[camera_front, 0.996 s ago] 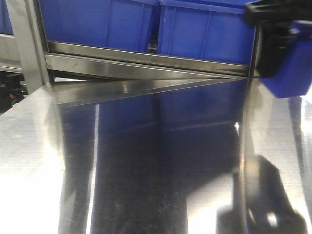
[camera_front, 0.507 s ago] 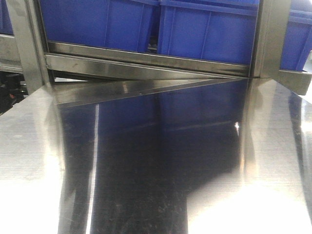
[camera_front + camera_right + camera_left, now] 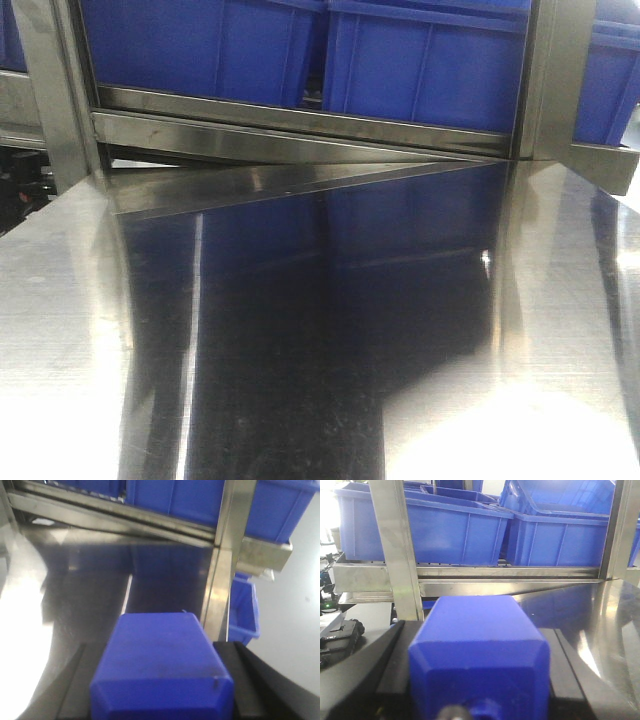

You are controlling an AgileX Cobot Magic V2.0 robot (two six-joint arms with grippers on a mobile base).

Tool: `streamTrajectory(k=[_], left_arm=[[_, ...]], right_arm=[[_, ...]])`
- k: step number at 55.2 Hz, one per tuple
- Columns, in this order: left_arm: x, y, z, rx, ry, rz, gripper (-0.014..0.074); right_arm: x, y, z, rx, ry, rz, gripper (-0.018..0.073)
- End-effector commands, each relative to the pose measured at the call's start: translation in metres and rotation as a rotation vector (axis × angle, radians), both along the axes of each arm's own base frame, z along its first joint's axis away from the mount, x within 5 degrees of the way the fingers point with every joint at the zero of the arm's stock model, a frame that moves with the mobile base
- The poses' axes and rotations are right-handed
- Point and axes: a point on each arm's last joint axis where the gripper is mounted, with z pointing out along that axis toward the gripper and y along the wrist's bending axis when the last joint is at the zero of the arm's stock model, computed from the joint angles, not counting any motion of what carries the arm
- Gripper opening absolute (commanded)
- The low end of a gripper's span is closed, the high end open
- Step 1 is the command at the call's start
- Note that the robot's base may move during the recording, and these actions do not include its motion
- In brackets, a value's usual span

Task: Pick and sort blue part to right shelf

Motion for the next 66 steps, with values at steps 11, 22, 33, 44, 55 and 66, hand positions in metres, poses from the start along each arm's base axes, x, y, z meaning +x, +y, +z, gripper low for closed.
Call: streamTrajectory(k=[11, 22, 33, 44, 55, 66], left_arm=[[-0.0019, -0.0007, 0.0178, -0.031, -0.115, -0.016, 0.03], [-0.0019, -0.0007, 0.0176, -0.031, -0.113, -0.016, 0.03], [-0.0019, -0.0007, 0.0176, -0.031, -0.113, -0.016, 0.03], [-0.0019, -0.0007, 0.0176, -0.031, -0.113, -0.016, 0.03], [-0.0019, -0.0007, 0.0176, -0.031, -0.113, -0.016, 0.03], [-0.0019, -0.0007, 0.0176, -0.031, -0.113, -0.016, 0.03]], right_arm=[[-0.004, 0.0006, 0.0276, -0.006, -0.252, 0.034, 0.0155], [-0.0043, 0.0012, 0.0297, 0.001, -0.275, 0.04, 0.0155], [-0.004, 0.0013, 0.0291, 0.001, -0.272, 0.04, 0.0155], [-0.004, 0.0013, 0.0291, 0.001, -0.272, 0.04, 0.0155], [-0.004, 0.0013, 0.0291, 0.001, -0.272, 0.04, 0.0155], [-0.004, 0.0013, 0.0291, 0.001, -0.272, 0.04, 0.0155]])
